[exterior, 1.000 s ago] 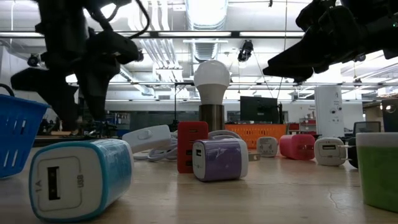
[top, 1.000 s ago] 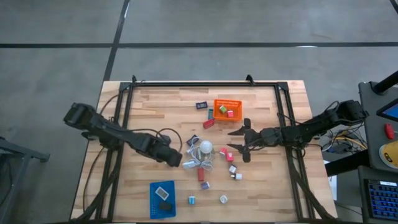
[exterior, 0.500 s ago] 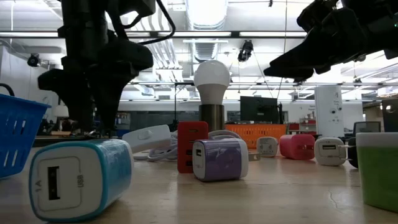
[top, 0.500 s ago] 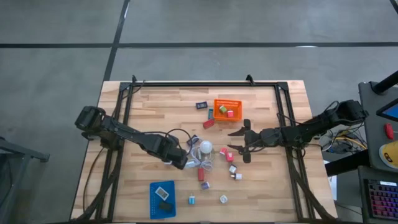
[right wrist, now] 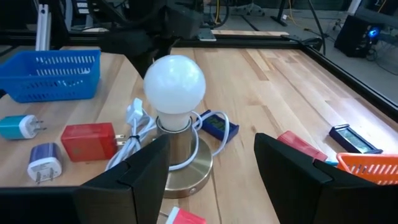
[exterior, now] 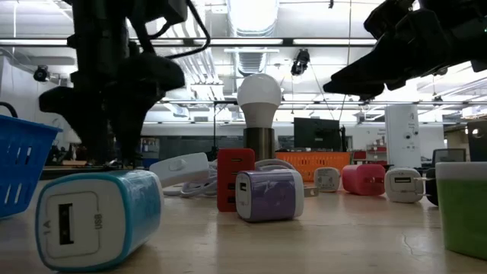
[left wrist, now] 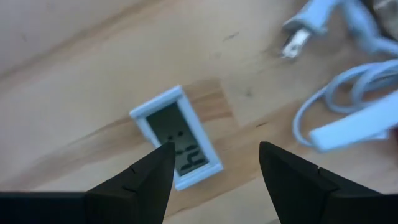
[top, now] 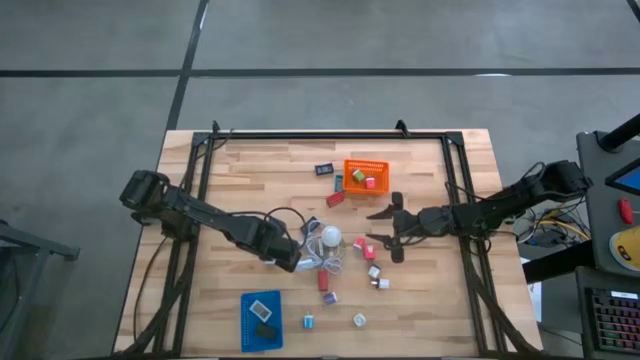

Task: Pick & Place Office items
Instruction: Put the white timer into the blue bin

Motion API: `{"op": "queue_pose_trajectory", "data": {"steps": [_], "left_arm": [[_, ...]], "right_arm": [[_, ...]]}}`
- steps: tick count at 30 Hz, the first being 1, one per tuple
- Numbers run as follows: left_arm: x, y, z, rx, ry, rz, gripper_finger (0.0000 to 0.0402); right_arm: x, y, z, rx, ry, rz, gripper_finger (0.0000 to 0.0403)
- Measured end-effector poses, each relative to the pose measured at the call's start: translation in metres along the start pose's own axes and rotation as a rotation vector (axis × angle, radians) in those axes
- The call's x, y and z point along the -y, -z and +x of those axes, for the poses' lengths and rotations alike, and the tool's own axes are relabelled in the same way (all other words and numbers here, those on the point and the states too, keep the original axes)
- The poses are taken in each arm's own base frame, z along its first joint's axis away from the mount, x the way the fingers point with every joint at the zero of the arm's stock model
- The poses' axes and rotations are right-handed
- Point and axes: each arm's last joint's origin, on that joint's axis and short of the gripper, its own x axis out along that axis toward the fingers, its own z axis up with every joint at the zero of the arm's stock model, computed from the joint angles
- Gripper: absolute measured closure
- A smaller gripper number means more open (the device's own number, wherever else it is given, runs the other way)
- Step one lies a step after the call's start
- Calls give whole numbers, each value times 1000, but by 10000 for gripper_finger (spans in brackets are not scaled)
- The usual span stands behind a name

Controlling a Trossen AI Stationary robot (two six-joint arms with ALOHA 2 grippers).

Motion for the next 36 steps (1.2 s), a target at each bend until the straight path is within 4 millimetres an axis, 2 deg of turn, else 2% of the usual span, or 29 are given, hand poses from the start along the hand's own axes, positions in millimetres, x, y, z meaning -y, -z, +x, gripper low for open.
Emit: {"op": "queue_pose_trajectory", "data": {"steps": [5,14,27,36], "left_arm": [[-4,1,4,1,-22,-69,164],[-5,-2,6,46,-37,-92,143],[-14,0,20,23,-115,-123,142],[-13,-3,26,26,-69,-149,142]], "right_arm": [[-3,0,-1,0,-13,-10,175],[-4,0,-1,0,-19,-18,175],[-4,0,-1,0,-20,-25,175],[-4,0,-1,0,-19,-36,175]]}}
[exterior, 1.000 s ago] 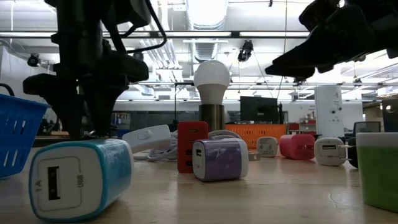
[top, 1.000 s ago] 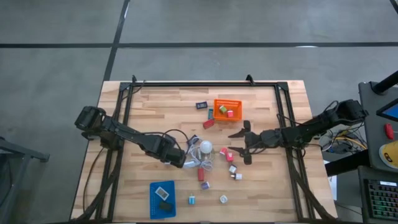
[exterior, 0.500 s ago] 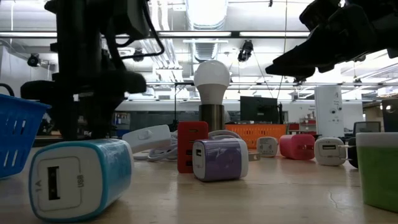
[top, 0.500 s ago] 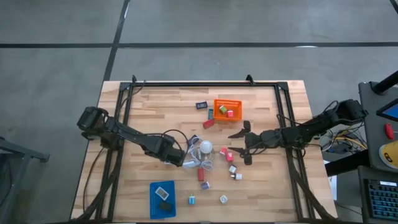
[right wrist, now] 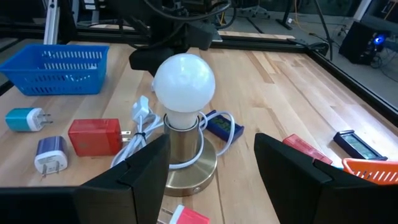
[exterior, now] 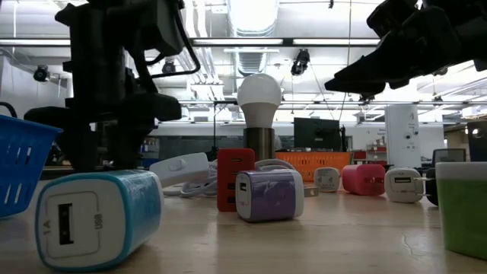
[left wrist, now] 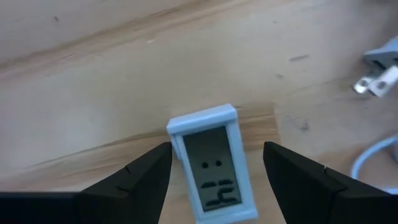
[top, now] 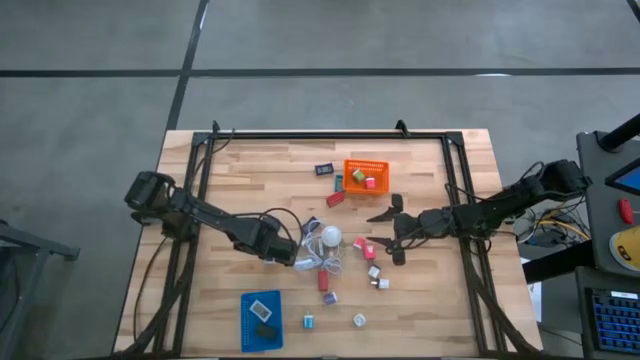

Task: Pick & Place Office items
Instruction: Put the white timer into the blue bin

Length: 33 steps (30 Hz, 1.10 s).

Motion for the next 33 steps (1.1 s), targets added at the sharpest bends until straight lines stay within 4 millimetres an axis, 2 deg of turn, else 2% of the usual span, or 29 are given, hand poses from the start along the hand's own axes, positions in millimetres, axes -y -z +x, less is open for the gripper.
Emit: {"op": "queue_pose_trajectory", "data": {"steps": [13,17,21,33], "left_arm": [[-8,0,10,-6,3,8,148],[-10,1,11,-7,-5,52,186],[-10,0,11,10,-10,113,263],[-13,0,12,24,-24,365,267]], "right_arm": [[0,0,0,1,0,-3,175],[0,0,0,1,0,-3,175],[0,0,0,2,0,5,175],[0,0,0,3,0,17,175]]}}
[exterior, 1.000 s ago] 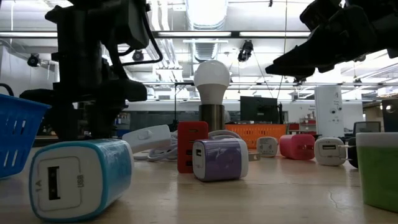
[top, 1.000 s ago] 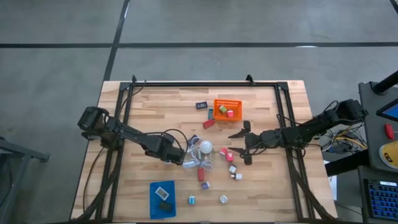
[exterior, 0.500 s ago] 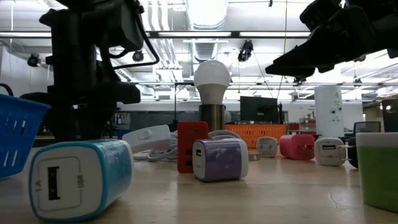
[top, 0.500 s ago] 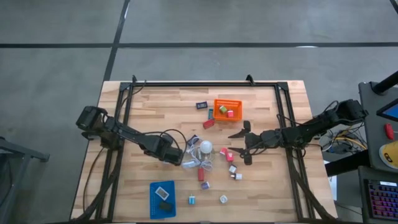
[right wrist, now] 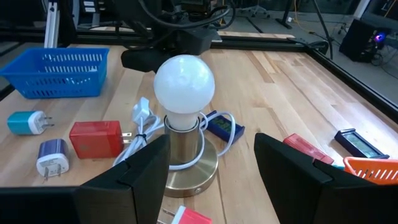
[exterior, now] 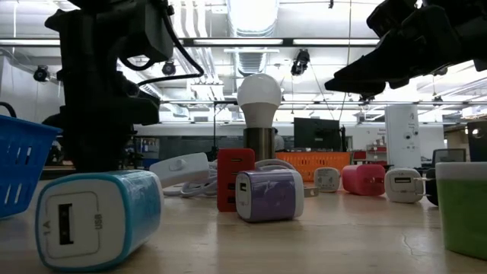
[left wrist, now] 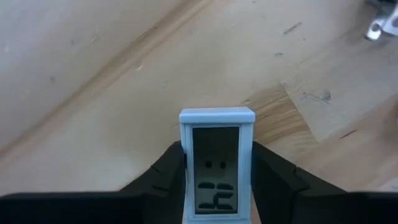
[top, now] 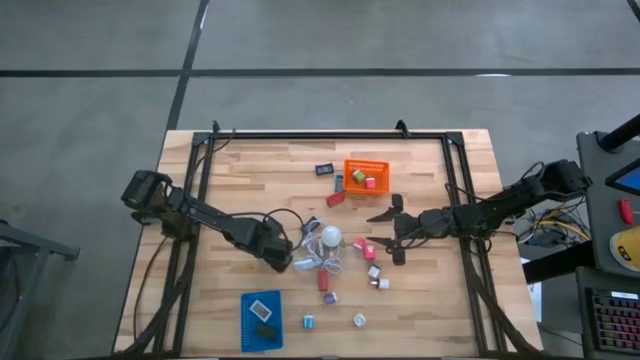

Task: Pick & Place Office items
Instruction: Put the white timer into the blue bin

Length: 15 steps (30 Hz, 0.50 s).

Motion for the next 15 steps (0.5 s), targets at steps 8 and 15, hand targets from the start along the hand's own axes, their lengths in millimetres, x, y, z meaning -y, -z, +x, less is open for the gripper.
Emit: {"op": "queue_pose_trajectory", "data": {"steps": [8,15], "left_arm": [[-6,-2,-11,147,-5,131,268],[-9,6,-30,307,119,350,268]], "right_arm": [[0,0,0,3,8,-3,175],[0,-1,0,9,7,-20,175]]}}
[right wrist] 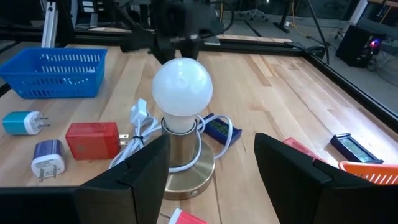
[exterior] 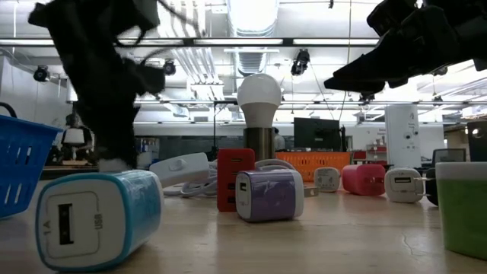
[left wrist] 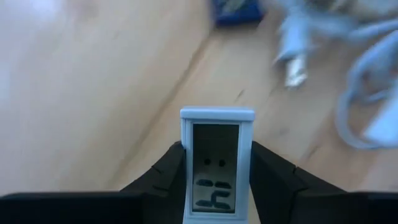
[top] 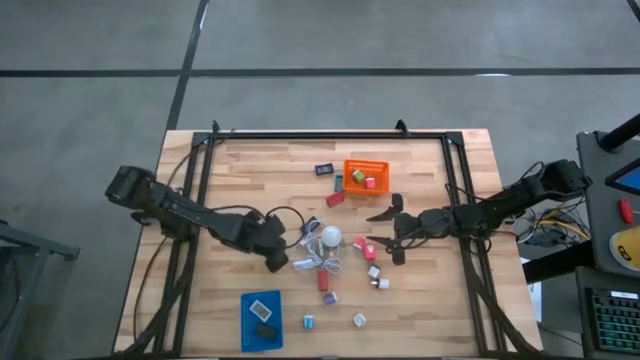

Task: Pick & Place Office items
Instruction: Put the white timer into the blue bin

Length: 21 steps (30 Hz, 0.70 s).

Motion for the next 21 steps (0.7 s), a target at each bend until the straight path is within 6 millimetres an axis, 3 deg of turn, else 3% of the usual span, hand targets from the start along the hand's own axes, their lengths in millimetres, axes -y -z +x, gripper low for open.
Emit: {"op": "queue_pose_trajectory", "data": {"steps": [9,21], "left_arm": [[-5,22,-35,265,220,375,268],[-30,74,-55,620,638,489,268]], "right_arm": [[0,-1,0,13,0,-32,175],[0,-5,0,49,-2,-36,175]]}}
